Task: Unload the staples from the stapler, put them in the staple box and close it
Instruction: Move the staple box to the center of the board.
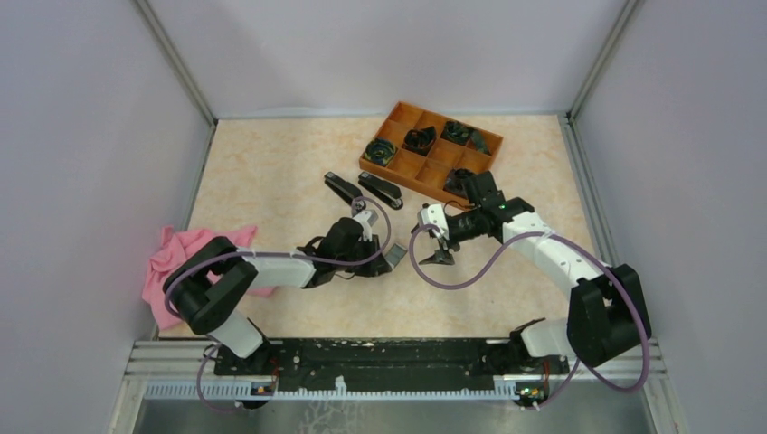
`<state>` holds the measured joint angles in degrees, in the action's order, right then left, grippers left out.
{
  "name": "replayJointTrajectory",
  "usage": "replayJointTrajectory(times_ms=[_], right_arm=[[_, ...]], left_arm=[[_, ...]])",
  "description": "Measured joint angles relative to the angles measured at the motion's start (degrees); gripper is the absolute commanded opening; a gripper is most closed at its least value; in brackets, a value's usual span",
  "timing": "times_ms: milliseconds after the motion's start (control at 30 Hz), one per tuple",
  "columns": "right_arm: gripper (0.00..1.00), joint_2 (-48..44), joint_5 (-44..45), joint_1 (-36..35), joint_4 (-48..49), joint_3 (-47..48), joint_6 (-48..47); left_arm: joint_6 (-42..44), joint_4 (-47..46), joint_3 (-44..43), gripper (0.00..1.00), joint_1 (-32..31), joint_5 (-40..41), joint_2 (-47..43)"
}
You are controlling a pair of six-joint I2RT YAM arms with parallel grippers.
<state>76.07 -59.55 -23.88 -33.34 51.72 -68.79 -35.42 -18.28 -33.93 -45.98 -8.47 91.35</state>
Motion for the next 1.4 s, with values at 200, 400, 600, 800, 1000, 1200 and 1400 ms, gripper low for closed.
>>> replayJointTrajectory(times_ms=[200, 400, 600, 800, 1000, 1200, 1400], right_arm=[[0.73, -0.1, 0.7, 0.0, 0.0, 0.0, 0.0], [0.73, -0.8, 1.2, 0.0, 0.0, -0.1, 0.0], [0.73, -1.0, 1.3, 0.0, 0.4, -0.3, 0.0], [0.73, -1.0, 2.6, 0.0, 1.0, -0.4, -0.1], [0.73, -0.9, 4.0, 0.1, 0.9, -1.2, -0.7], [0.75, -0.1, 4.3, 0.4, 1.1, -1.2, -0.6], [0.84, 2.3, 4.5, 0.4, 2.4, -1.7, 0.0]], left_arm=[[1.6, -0.4, 0.1, 0.3, 0.1, 0.3, -0.3], [2.4, -2.5, -0.5, 0.36, 0.8, -0.8, 1.0], [3.4, -3.5, -3.4, 0.4, 1.7, -1.9, 4.0], [5.2, -4.5, -6.4, 0.42, 3.7, -3.2, 6.9], [8.0, -6.1, -6.8, 0.44, 4.7, -5.8, 6.2], [14.3, -8.4, 0.1, 0.61, 4.6, -7.4, -8.3], [19.6, -11.2, 12.1, 0.83, 4.9, -2.9, -24.1]])
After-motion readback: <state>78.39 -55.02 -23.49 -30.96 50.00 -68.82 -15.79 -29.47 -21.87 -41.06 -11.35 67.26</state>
